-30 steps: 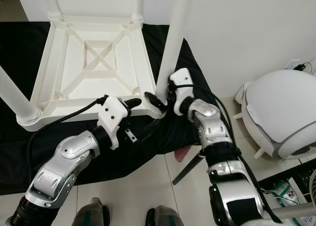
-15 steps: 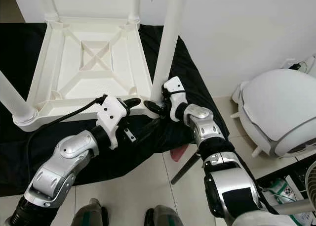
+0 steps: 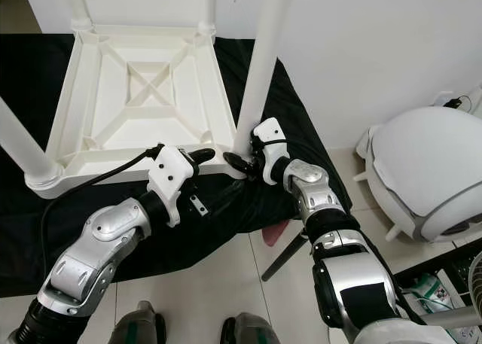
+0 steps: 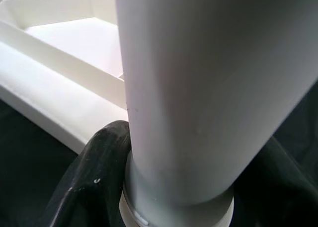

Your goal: Building children table

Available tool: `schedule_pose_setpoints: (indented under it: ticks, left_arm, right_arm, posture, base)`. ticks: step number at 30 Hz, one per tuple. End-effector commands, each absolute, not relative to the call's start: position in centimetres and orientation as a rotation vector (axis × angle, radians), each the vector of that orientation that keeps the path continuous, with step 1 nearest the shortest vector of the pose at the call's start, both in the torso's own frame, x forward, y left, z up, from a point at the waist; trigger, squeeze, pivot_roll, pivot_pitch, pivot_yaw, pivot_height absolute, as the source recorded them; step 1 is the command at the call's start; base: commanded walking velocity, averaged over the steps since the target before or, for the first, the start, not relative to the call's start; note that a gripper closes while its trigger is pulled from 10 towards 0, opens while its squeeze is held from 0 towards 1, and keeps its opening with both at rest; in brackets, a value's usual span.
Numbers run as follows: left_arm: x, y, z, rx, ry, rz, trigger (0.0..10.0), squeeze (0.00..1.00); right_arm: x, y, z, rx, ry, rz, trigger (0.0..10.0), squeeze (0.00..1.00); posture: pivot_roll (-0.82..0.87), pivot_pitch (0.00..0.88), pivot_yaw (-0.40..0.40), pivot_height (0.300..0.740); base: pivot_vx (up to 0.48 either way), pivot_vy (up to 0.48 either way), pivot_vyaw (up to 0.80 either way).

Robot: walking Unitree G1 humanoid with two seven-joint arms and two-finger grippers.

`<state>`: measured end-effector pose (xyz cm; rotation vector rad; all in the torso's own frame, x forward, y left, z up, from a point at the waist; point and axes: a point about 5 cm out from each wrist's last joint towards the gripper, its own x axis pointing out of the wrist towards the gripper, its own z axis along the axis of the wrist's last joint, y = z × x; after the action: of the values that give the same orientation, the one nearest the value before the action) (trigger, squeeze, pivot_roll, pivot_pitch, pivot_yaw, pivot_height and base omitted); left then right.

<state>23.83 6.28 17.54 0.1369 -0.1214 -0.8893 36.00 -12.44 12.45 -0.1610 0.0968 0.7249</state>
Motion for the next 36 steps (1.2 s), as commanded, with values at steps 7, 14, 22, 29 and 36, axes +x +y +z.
schedule_pose_setpoints:
  ticks: [7,14,22,29,36]
  left_arm:
    - [23.8,6.0,17.2,0.144,-0.113,-0.899,10.0,0.0]
    - [23.6,5.8,17.1,0.146,-0.108,-0.907,10.0,0.0]
    - [23.5,5.8,16.8,0.158,-0.098,-0.907,10.0,0.0]
    - [23.4,5.8,16.8,0.155,-0.099,-0.899,10.0,0.0]
    - [23.4,5.8,16.8,0.154,-0.101,-0.894,10.0,0.0]
  right_arm:
    - [35.8,-11.0,12.9,-0.055,0.076,0.463,10.0,0.0]
    - [34.2,-7.7,12.0,0.041,0.085,0.238,10.0,0.0]
    - [34.0,-6.9,11.8,0.041,0.107,0.232,10.0,0.0]
    - [33.8,-7.6,12.8,0.083,0.066,0.284,10.0,1.0]
    - [33.3,-9.5,14.5,0.105,-0.031,0.292,10.0,1.0]
  posture:
    - [0.05,0.0,-0.101,0.74]
    - [0.05,0.0,-0.102,0.74]
    - [0.06,0.0,-0.107,0.74]
    - [0.06,0.0,-0.112,0.74]
    - [0.05,0.0,-0.113,0.74]
  base:
    - [0.0,0.0,0.0]
    - [0.0,0.0,0.0]
    - [0.0,0.0,0.0]
    - [0.0,0.0,0.0]
    - [0.0,0.0,0.0]
